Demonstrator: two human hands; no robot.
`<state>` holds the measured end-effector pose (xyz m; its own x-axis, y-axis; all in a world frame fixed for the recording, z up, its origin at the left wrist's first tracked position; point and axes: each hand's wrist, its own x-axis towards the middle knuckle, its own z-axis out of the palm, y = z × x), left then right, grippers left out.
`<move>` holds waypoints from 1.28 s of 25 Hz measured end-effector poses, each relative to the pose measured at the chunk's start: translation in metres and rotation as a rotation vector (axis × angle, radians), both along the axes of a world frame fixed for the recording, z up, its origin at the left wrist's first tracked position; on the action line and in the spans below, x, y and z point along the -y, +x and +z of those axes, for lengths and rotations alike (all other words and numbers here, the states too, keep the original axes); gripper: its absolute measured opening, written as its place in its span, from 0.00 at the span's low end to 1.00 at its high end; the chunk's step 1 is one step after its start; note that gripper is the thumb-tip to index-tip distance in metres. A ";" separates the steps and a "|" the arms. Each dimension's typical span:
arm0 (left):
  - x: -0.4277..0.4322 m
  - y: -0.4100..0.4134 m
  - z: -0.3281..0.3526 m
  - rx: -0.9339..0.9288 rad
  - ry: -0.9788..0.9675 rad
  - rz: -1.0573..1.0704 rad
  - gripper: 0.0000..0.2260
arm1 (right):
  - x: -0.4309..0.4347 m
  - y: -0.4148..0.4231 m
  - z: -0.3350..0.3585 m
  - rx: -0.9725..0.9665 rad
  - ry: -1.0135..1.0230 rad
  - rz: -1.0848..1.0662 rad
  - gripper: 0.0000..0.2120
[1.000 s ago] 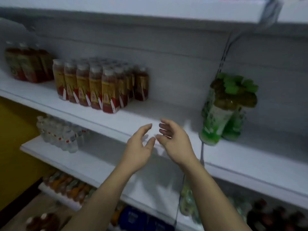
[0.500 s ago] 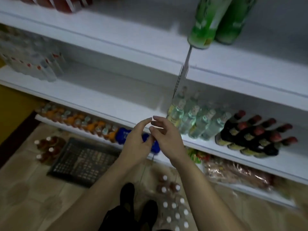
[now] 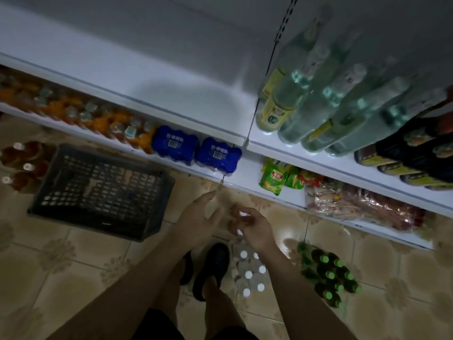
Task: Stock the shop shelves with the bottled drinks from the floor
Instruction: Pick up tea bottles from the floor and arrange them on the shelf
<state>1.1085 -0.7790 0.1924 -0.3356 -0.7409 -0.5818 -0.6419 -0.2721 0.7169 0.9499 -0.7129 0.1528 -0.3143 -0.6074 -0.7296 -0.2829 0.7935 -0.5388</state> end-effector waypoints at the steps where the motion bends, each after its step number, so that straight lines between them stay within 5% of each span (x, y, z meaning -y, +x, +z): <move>1: -0.002 -0.004 -0.024 0.015 0.007 -0.024 0.23 | -0.003 -0.003 -0.026 -0.011 0.042 0.004 0.18; 7: -0.010 -0.032 -0.141 0.018 -0.029 -0.224 0.21 | -0.012 -0.039 -0.157 -0.191 0.116 -0.055 0.22; 21: -0.016 -0.058 -0.329 -0.023 -0.008 -0.265 0.25 | 0.003 -0.051 -0.387 -0.357 0.272 0.294 0.32; 27: -0.013 -0.044 -0.332 0.026 -0.018 -0.296 0.24 | 0.009 -0.065 -0.380 -0.325 0.167 0.232 0.24; 32: -0.017 -0.030 -0.286 0.110 -0.022 -0.327 0.28 | 0.010 -0.050 -0.291 -0.209 0.089 0.201 0.24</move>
